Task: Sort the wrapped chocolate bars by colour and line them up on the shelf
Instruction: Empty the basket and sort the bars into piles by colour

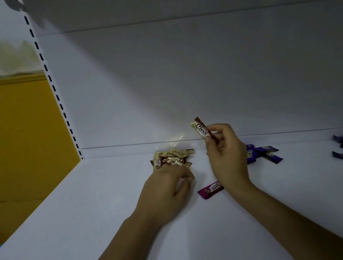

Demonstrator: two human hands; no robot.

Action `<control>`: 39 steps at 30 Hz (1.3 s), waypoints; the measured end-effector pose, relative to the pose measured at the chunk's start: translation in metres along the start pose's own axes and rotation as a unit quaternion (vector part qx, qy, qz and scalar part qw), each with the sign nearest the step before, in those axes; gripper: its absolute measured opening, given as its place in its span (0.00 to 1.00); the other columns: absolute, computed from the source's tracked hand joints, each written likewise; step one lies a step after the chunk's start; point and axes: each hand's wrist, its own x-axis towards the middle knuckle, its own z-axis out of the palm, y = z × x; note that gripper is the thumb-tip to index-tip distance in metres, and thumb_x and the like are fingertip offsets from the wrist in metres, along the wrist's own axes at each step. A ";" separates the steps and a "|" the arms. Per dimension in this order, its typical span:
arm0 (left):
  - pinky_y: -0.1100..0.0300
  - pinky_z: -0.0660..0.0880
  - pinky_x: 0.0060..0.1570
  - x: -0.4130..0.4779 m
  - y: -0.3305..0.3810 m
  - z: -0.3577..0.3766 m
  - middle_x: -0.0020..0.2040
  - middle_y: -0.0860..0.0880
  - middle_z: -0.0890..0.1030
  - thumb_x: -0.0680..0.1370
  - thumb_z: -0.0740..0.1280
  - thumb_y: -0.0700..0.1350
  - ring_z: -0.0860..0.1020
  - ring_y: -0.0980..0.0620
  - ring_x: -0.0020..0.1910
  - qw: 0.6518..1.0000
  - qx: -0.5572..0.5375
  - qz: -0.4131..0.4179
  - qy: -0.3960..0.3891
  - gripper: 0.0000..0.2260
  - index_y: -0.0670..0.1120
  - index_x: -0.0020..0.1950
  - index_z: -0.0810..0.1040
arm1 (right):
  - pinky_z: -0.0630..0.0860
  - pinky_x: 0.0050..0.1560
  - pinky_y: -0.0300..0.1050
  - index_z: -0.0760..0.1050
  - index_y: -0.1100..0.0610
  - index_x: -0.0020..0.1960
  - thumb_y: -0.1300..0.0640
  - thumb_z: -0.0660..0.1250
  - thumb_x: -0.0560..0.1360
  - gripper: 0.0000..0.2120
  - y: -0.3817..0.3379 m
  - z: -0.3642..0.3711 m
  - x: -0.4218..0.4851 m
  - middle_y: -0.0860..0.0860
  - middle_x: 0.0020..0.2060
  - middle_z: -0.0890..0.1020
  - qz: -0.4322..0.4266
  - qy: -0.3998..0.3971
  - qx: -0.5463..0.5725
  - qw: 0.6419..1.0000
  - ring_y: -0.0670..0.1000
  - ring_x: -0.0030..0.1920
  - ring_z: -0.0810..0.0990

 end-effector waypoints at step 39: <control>0.56 0.59 0.65 0.069 0.248 0.134 0.73 0.51 0.66 0.81 0.52 0.59 0.64 0.51 0.70 0.940 0.047 0.302 -0.153 0.21 0.52 0.71 0.67 | 0.67 0.63 0.47 0.72 0.52 0.65 0.45 0.65 0.76 0.21 0.041 -0.358 -0.075 0.54 0.65 0.72 0.204 -0.060 -0.445 0.870 0.55 0.65 0.69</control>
